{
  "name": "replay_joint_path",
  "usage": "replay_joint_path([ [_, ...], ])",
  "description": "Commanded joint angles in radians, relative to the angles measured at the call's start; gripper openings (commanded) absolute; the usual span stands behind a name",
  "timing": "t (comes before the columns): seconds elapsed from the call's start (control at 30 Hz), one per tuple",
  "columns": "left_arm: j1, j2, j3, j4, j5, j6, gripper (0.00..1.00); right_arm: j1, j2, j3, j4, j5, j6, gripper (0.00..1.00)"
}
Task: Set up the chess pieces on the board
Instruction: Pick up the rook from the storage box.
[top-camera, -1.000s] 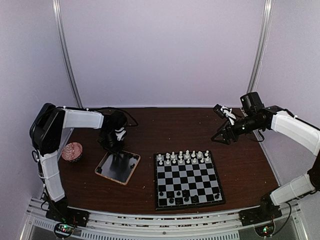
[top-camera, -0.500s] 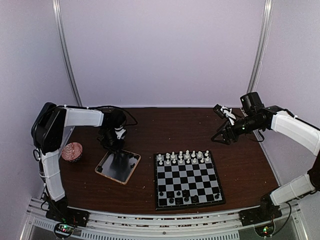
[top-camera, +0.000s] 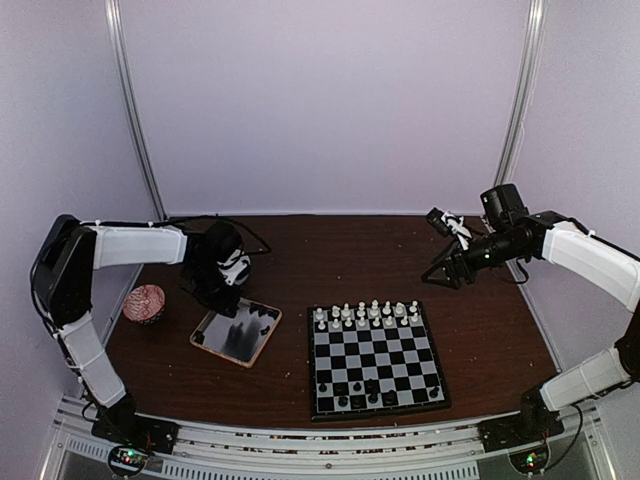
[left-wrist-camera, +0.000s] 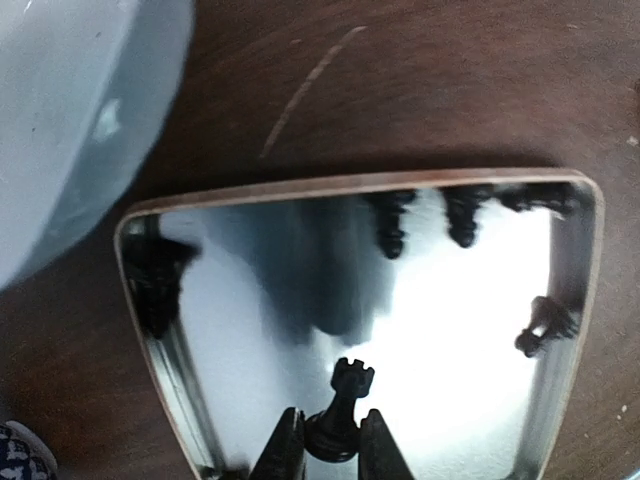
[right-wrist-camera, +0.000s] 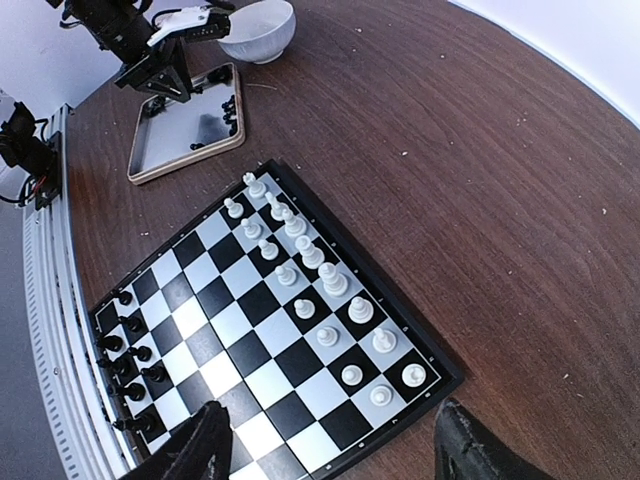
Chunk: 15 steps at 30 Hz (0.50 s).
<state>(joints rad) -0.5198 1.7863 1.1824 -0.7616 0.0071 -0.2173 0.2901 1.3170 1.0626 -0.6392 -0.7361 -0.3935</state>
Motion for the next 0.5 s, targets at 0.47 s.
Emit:
replay_joint_path([
  [0.47, -0.367, -0.233, -0.166, 0.570, 0.231, -0.016, 0.12, 0.294, 0.430, 0.329, -0.115, -0.232, 0.229, 0.65],
])
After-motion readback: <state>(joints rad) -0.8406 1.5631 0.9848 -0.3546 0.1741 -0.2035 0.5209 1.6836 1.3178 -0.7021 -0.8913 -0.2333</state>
